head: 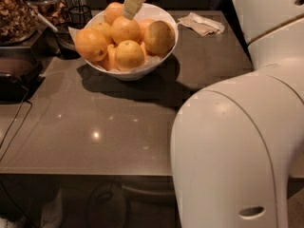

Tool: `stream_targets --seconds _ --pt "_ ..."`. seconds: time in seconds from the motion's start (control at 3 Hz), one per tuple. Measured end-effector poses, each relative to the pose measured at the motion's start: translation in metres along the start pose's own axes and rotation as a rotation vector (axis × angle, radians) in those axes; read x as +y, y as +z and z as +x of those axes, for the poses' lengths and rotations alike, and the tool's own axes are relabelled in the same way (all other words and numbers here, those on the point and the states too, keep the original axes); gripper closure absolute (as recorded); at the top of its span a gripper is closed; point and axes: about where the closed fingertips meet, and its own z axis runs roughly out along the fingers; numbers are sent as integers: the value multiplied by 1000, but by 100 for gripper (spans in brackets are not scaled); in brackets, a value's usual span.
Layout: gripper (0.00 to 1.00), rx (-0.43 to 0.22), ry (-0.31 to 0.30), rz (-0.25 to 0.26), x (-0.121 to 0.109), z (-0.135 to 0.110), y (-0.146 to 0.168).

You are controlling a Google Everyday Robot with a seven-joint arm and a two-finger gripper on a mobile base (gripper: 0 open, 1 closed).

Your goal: Pick orange from white bowl

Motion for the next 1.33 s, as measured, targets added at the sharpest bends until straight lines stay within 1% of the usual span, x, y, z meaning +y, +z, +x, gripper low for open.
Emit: stream_targets --seconds 0.67,1.0,1.33 --pt "26 32 -2 2 -11 -6 24" --pt "31 62 -8 3 -15 -9 41" --pt "31 86 -9 -1 -19 -8 56"
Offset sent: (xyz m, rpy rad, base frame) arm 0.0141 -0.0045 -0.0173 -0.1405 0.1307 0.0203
